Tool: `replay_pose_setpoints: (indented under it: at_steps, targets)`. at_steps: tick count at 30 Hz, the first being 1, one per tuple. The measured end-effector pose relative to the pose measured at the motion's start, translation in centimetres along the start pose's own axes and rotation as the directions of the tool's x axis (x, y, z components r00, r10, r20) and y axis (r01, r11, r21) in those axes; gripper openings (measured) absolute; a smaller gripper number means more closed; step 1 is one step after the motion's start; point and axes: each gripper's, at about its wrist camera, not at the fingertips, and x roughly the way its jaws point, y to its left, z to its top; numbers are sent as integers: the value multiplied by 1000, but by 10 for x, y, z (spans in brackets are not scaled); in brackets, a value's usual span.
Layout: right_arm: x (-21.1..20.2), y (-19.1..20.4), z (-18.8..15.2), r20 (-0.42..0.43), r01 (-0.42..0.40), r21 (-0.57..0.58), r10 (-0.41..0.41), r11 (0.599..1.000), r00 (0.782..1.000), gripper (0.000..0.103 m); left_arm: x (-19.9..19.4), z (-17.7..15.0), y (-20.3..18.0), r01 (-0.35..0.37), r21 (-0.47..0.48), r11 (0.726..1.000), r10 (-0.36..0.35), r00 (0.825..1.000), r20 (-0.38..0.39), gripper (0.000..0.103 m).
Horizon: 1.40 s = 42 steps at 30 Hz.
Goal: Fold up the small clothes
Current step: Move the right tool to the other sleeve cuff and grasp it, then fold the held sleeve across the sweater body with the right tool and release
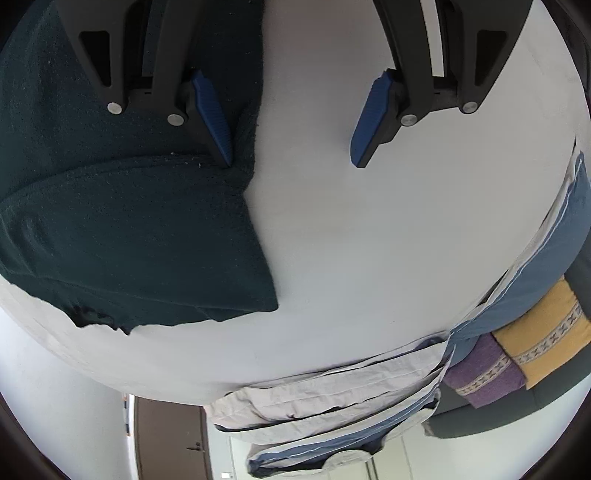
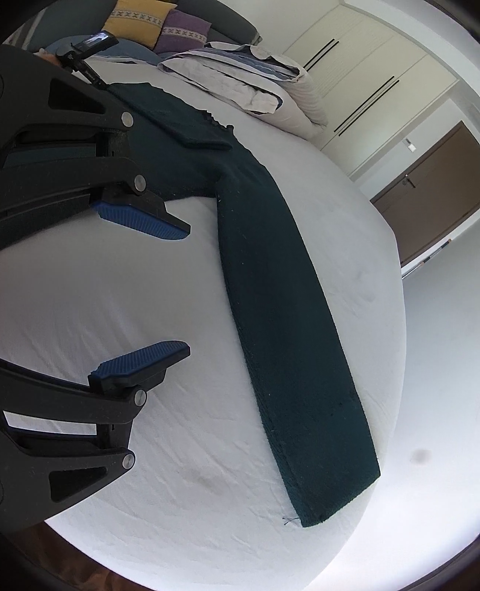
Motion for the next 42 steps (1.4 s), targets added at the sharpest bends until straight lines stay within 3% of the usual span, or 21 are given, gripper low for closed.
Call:
replay_pose_setpoints:
  at_steps: [11, 17, 21, 26, 31, 34, 36, 38, 42]
  targets:
    - [-8, -28, 1, -6, 27, 9, -27, 1000, 1000, 56, 5, -2, 15, -27, -109, 994, 24, 999, -30, 71]
    - [-16, -45, 3, 14, 43, 49, -44, 998, 999, 56, 1, -2, 11, -48, -91, 995, 47, 999, -24, 73]
    - [-37, -77, 16, 86, 98, 138, -111, 986, 990, 56, -32, -5, 5, -43, -47, 998, 44, 999, 22, 72]
    - [-55, -132, 39, 151, 151, 305, -204, 940, 967, 57, -90, -5, 1, 109, -60, 992, -100, 985, 140, 72]
    - [-36, -168, 69, 147, 119, 386, -188, 915, 971, 57, -110, -6, -10, 276, -87, 957, -261, 953, 151, 83]
    - [-21, -165, 86, 140, 130, 367, -192, 921, 971, 57, -108, -9, -24, 313, -86, 946, -302, 946, 120, 83]
    - [-14, -163, 93, 142, 95, 381, -160, 920, 977, 57, -106, -12, -33, 336, -88, 938, -327, 940, 102, 83]
    - [-7, -163, 97, 132, 93, 393, -157, 915, 979, 51, -104, -16, -41, 361, -85, 929, -355, 931, 83, 83]
    - [4, -158, 103, 82, 121, 363, -162, 924, 983, 12, -103, -16, -44, 394, -80, 916, -389, 919, 71, 83]
